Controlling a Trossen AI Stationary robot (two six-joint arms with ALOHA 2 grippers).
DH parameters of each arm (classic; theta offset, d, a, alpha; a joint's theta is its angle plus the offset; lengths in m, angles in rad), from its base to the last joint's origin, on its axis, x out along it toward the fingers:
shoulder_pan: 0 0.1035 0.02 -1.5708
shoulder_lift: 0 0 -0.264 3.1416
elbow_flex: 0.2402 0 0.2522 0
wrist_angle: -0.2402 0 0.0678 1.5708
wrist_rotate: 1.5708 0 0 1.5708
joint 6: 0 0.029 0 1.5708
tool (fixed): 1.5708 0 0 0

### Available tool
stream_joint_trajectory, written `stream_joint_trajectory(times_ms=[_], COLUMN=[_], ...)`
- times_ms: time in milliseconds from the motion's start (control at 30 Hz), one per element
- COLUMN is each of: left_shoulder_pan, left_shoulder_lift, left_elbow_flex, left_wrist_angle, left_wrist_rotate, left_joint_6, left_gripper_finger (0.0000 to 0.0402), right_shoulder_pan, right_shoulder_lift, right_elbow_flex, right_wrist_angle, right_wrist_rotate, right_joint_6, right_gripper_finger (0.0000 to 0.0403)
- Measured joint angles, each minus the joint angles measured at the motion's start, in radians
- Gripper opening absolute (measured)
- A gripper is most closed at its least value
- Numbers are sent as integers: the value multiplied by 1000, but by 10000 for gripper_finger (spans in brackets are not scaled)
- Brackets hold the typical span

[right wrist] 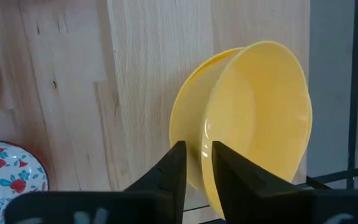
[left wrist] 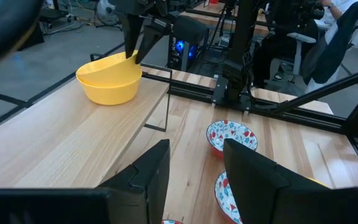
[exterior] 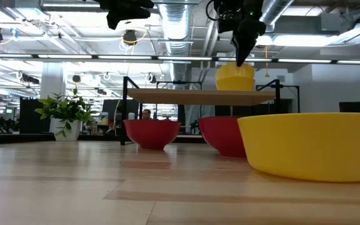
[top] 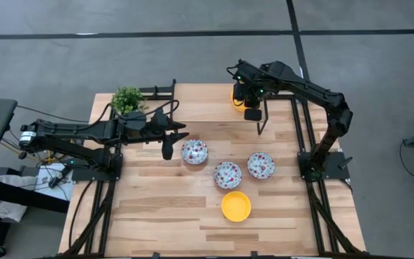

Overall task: Pick & Place Mini bowls
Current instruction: Stack the top yellow bowl on top of the yellow bowl on the shelf

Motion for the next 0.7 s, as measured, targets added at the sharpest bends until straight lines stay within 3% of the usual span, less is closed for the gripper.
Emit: stream_joint_trajectory(times_ms=[233,500,700], left_shoulder_pan=[0,0,0], left_shoulder_lift=[0,0,0], left_elbow_flex=[0,0,0], left_wrist_angle=[0,0,-1], left_wrist_rotate=[0,0,0], left_joint_6=[0,0,0], left_gripper_finger=[150,150,150], right_shoulder_pan=[4,25,26], right_shoulder_lift=[0,-1,-2], right_elbow_flex=[0,0,0], right_wrist_angle=[10,26,26], right_wrist_rotate=[2,85,79], right_joint_6=[0,0,5], right_gripper_finger=[79,70,53])
